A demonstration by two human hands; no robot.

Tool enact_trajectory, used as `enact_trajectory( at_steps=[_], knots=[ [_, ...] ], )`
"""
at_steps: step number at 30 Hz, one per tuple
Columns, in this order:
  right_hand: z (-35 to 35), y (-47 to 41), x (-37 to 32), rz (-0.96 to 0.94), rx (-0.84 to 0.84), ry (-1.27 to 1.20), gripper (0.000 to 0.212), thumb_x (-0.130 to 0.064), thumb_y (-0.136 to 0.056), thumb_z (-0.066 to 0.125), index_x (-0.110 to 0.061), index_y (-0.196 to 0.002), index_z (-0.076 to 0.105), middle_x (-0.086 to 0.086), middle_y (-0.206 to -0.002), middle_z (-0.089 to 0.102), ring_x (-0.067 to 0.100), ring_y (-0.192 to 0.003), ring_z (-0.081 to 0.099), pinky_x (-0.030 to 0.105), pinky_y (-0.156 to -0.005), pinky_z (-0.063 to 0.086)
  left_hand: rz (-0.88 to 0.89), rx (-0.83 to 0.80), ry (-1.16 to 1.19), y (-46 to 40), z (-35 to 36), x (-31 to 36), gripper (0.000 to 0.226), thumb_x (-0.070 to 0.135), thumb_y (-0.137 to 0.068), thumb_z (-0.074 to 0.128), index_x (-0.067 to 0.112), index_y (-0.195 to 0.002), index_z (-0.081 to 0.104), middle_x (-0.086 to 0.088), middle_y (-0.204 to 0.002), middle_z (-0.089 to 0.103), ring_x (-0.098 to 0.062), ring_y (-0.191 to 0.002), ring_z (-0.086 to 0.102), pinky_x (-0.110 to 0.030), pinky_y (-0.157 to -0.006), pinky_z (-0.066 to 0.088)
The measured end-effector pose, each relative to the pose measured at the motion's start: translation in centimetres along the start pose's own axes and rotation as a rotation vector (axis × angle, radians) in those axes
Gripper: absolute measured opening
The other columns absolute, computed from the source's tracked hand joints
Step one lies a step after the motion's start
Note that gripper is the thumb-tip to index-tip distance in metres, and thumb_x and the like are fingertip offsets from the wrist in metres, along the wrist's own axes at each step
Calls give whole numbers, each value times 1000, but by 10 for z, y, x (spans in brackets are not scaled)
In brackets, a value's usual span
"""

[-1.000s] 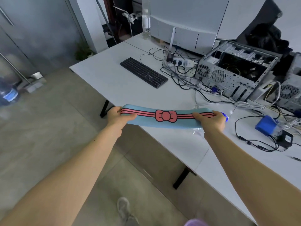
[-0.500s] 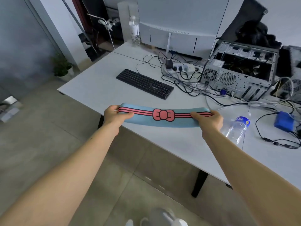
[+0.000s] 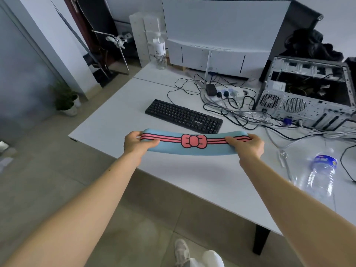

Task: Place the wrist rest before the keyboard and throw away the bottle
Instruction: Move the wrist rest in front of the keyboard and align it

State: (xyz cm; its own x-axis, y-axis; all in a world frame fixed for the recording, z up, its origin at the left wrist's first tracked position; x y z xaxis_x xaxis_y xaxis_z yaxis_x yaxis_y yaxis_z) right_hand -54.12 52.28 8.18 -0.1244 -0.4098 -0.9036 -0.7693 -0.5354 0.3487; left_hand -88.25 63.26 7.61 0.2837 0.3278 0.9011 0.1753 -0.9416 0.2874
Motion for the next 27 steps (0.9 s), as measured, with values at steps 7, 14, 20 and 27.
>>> enact_trajectory(
  at_steps=[7,14,20,27],
  knots=[
    [67,-6,-19,22,42,-6,65,-20,-59,92,-8,-116,63,4,-100,64,21,-86,60,27,-73,45,1,-47,-35,-85,-20,11,57,18,-53,91,7,-104,65,-10,-106,71,-28,-100,68,-45,-92,55],
    [118,-9,-6,78,158,-30,65,-19,-60,91,-8,-116,61,5,-101,63,20,-87,59,28,-77,47,9,-181,-109,-166,-16,13,48,13,-54,90,4,-96,68,-12,-99,74,-29,-95,71,-39,-86,57],
    [152,-2,13,135,308,-6,64,-22,-58,91,-8,-114,64,6,-102,67,21,-89,61,30,-80,52,14,-306,-188,-225,-6,6,48,11,-56,90,2,-97,66,-11,-98,72,-30,-92,69,-35,-81,54],
    [181,-1,44,201,388,19,54,-24,-55,90,-10,-101,66,5,-93,68,24,-87,65,36,-83,56,-27,-366,-297,-266,6,-21,52,17,-54,91,4,-97,66,-11,-100,73,-27,-90,67,-30,-73,48]
  ],
)
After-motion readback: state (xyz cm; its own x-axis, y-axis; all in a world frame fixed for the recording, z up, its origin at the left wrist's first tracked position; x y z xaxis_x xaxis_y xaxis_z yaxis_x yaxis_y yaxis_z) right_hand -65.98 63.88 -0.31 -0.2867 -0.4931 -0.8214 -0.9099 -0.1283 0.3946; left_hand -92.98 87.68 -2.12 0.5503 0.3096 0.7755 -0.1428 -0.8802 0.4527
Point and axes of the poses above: each hand's wrist, its own y-axis away from the middle knuckle, its own z-axis out of the palm, x = y × z, the point moved 5 cm from there along -y, towards the middle knuckle
